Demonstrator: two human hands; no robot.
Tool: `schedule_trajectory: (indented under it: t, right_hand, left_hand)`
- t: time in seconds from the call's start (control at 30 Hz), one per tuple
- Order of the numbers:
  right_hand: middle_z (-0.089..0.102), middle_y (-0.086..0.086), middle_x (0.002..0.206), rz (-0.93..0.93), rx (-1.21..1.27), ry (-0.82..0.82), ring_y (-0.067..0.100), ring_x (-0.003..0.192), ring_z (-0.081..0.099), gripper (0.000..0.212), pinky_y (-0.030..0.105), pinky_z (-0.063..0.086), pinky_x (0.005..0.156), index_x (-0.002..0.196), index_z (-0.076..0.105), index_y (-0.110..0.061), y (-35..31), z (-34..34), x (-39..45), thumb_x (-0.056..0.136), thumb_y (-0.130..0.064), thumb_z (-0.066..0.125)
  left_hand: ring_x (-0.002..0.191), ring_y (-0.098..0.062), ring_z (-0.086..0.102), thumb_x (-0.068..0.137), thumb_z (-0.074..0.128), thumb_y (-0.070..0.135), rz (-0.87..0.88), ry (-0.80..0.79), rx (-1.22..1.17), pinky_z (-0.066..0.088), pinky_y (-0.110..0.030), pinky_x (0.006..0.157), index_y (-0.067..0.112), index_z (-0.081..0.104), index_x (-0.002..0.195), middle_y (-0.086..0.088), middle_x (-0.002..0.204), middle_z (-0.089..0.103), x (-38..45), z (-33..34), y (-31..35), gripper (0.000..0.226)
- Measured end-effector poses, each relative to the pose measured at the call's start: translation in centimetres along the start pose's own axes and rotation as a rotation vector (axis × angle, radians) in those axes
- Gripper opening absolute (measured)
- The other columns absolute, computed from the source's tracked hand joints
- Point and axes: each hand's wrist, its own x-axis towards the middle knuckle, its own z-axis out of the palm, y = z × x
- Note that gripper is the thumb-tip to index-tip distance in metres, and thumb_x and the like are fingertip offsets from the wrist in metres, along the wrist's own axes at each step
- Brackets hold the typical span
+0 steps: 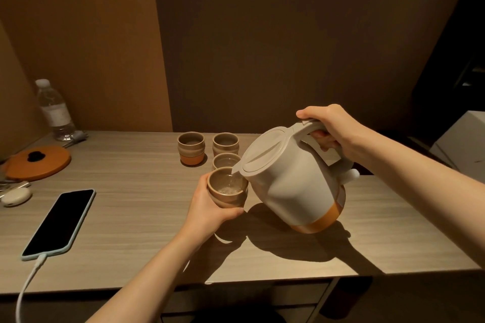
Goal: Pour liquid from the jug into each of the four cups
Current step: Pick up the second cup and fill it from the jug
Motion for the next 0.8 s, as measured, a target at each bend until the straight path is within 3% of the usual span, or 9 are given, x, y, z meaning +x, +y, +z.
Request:
schedule_trajectory:
  t: [0.33,0.5,0.67,0.8]
  right_hand:
    - [0.039,-0.004,0.037,0.008,0.194,0.112,0.008,0.032,0.031,0.047,0.030,0.028,0.050,0.049,0.046,-0.015,2.7,-0.2,-0.9,0.093,-0.029,0.055]
    - [0.038,-0.003,0.038,0.013,0.275,0.139,0.011,0.035,0.029,0.054,0.031,0.028,0.050,0.041,0.049,-0.020,3.5,-0.4,-1.0,0.093,-0.033,0.055]
    - [0.036,-0.005,0.038,0.051,0.386,0.191,0.010,0.034,0.028,0.049,0.028,0.028,0.048,0.046,0.049,-0.019,3.8,-0.7,-1.0,0.092,-0.035,0.055]
    - [0.038,-0.005,0.037,0.042,0.453,0.220,0.009,0.034,0.030,0.050,0.026,0.028,0.048,0.048,0.049,-0.016,4.2,-0.9,-1.0,0.093,-0.035,0.054]
  left_hand:
    - [0.106,0.001,0.052,0.049,0.094,0.013,0.028,0.030,-0.013,0.043,-0.020,0.090,0.028,0.043,0.125,0.019,0.114,0.054,0.8,-0.4,0.7,0.093]
    - [0.106,-0.003,0.051,0.049,0.094,0.016,0.049,0.047,0.004,0.043,-0.020,0.089,0.027,0.042,0.127,0.018,0.113,0.052,1.3,-0.7,1.6,0.095]
    - [0.104,-0.004,0.053,0.048,0.095,0.022,0.036,0.056,0.026,0.045,-0.018,0.081,0.030,0.040,0.124,0.022,0.109,0.050,2.4,-1.0,2.0,0.094]
    - [0.106,-0.008,0.053,0.049,0.094,0.024,0.031,0.071,0.039,0.048,-0.024,0.084,0.026,0.042,0.127,0.014,0.113,0.052,3.4,-1.4,2.3,0.094]
